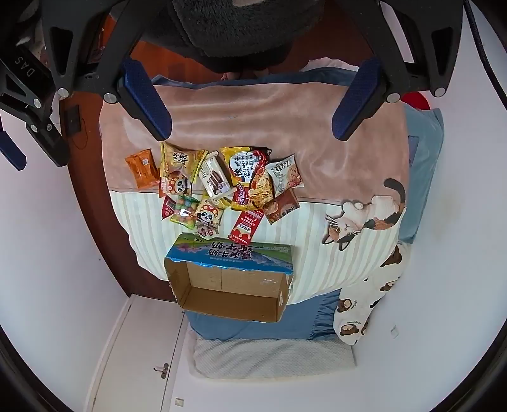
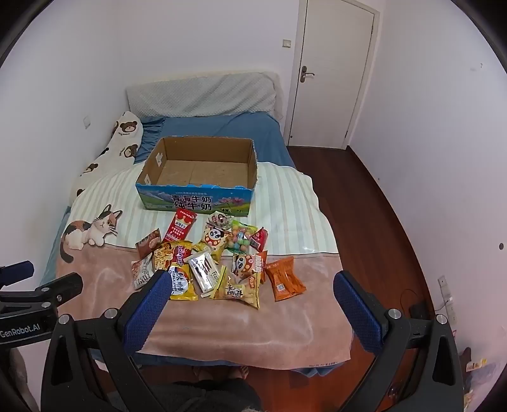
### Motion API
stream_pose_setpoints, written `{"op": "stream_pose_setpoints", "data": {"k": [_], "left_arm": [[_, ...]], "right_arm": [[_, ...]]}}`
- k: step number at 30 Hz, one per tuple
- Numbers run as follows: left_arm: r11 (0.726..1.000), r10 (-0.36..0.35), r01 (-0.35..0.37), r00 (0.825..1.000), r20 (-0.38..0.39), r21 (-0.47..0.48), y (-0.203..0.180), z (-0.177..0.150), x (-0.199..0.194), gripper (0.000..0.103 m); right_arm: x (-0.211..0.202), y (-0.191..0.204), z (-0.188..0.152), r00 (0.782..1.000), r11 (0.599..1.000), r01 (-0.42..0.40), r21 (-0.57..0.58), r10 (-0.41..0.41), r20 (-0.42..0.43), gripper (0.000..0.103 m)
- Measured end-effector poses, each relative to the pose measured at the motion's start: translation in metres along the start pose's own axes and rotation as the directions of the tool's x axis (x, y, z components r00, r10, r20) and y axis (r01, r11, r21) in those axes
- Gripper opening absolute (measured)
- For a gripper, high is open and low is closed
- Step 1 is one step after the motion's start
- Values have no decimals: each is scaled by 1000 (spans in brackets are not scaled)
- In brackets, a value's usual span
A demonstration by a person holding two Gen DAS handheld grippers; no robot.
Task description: Organize snacks
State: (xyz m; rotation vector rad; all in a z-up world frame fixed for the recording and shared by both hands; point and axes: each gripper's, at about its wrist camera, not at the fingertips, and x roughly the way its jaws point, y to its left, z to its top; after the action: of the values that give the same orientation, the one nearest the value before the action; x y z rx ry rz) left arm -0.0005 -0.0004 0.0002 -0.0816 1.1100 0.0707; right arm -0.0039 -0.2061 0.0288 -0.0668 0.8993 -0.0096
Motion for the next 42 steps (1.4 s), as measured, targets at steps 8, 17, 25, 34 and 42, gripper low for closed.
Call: {"op": "stream_pose_setpoints", "data": {"k": [8, 17, 25, 34, 42], "left_arm": [[1000, -5, 5, 1000, 6, -3, -2, -5, -5, 103], [1000, -12, 12, 1000, -17, -3, 5, -3, 1, 103], [1000, -4, 3, 1000, -26, -8, 2, -3, -4, 103], [1000, -2, 2, 1000, -24, -7, 4, -4, -4, 103], [1000, -3, 2, 1000, -26, -10, 4, -5, -4, 103]], "right_arm": [[-2, 0, -1, 1000, 1000, 13, -11, -13, -7, 103], [-5, 0, -1, 1000, 1000, 6, -18, -6, -10, 103], [-7, 0, 0, 1000, 1000, 1, -16, -1, -5, 103], [-8, 0, 1, 1000, 1000, -6, -13, 6, -4, 103], [-7, 1, 0, 1000, 1000, -6, -14, 6, -4, 103]]}}
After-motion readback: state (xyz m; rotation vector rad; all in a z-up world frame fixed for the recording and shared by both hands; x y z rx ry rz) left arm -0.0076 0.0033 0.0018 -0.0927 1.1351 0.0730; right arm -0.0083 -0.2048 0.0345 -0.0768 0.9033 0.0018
